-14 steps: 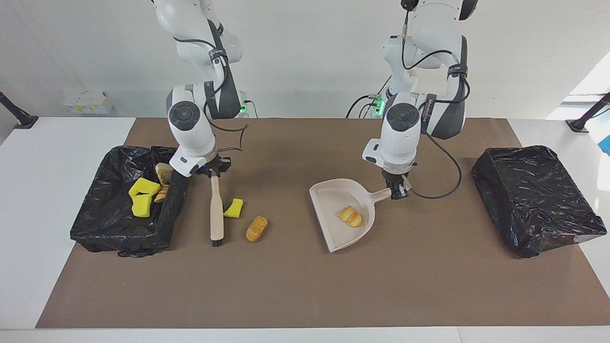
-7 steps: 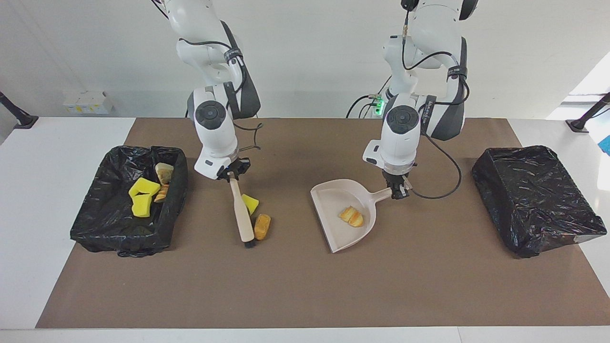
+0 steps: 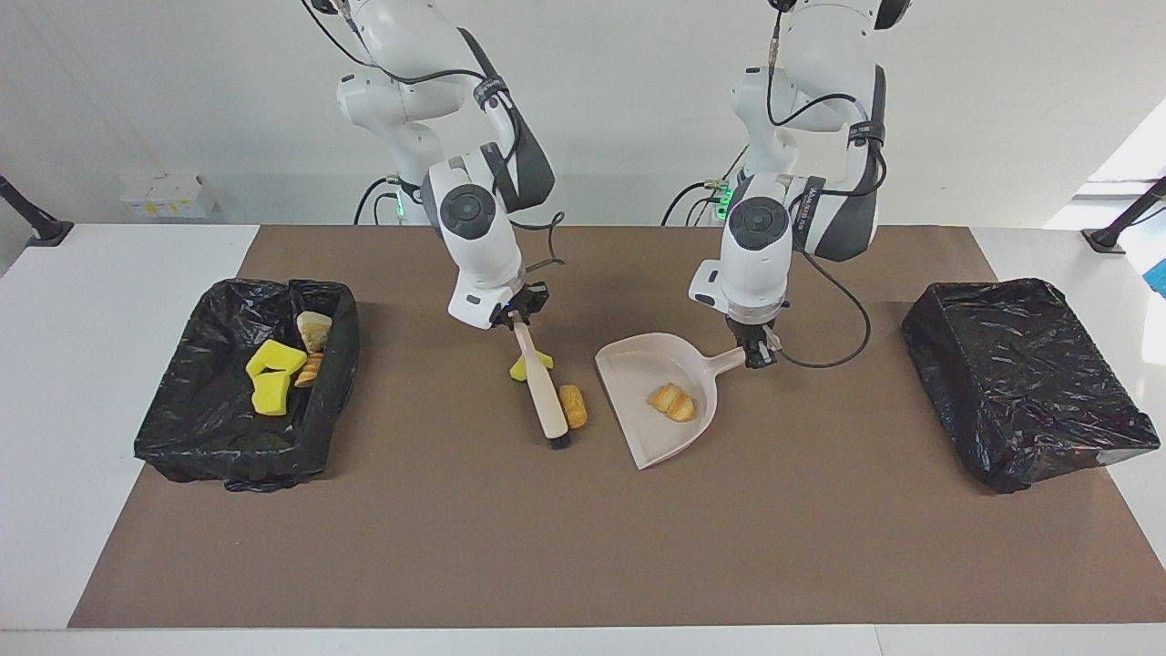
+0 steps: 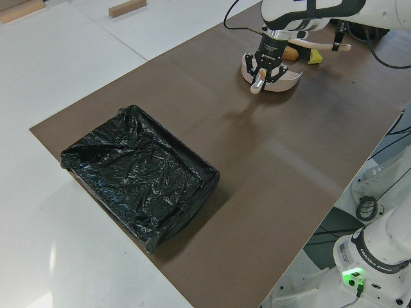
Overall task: Sweep and dump trash in bin
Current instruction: 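Sweep the second tan chunk into the dustpan with the right gripper's brush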
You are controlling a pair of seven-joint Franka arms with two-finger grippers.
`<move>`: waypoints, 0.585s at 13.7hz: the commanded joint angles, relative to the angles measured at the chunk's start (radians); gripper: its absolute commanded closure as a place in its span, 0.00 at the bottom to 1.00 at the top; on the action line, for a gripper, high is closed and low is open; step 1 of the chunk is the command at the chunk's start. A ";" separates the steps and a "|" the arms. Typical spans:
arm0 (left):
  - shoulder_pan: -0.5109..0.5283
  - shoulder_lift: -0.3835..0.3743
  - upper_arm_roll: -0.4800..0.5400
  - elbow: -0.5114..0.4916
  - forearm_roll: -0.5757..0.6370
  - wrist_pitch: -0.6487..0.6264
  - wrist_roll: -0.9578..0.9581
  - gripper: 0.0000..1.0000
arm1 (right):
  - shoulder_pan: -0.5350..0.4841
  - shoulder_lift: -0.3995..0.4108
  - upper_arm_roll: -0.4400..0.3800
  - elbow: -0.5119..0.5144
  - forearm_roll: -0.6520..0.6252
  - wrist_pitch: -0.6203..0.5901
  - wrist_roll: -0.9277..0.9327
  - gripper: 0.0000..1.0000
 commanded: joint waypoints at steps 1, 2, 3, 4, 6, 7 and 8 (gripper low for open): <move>-0.028 -0.061 0.010 -0.084 0.019 0.060 -0.033 1.00 | 0.042 0.008 0.015 0.015 0.075 -0.012 0.052 1.00; -0.026 -0.061 0.009 -0.086 0.019 0.069 -0.031 1.00 | 0.088 -0.003 0.017 0.017 0.075 -0.011 0.111 1.00; -0.026 -0.062 0.009 -0.101 0.019 0.101 -0.030 1.00 | 0.102 -0.010 0.017 0.015 0.075 -0.008 0.137 1.00; -0.028 -0.071 0.009 -0.130 0.019 0.161 -0.027 1.00 | 0.098 -0.021 0.017 0.015 0.075 -0.011 0.134 1.00; -0.020 -0.073 0.009 -0.144 0.019 0.195 -0.022 1.00 | 0.084 -0.064 0.014 0.017 0.076 -0.029 0.133 1.00; -0.017 -0.074 0.009 -0.144 0.019 0.195 -0.011 1.00 | 0.053 -0.084 0.012 0.015 0.076 -0.063 0.107 1.00; -0.015 -0.073 0.010 -0.141 0.019 0.189 0.010 1.00 | 0.012 -0.111 0.012 0.008 0.076 -0.112 0.055 1.00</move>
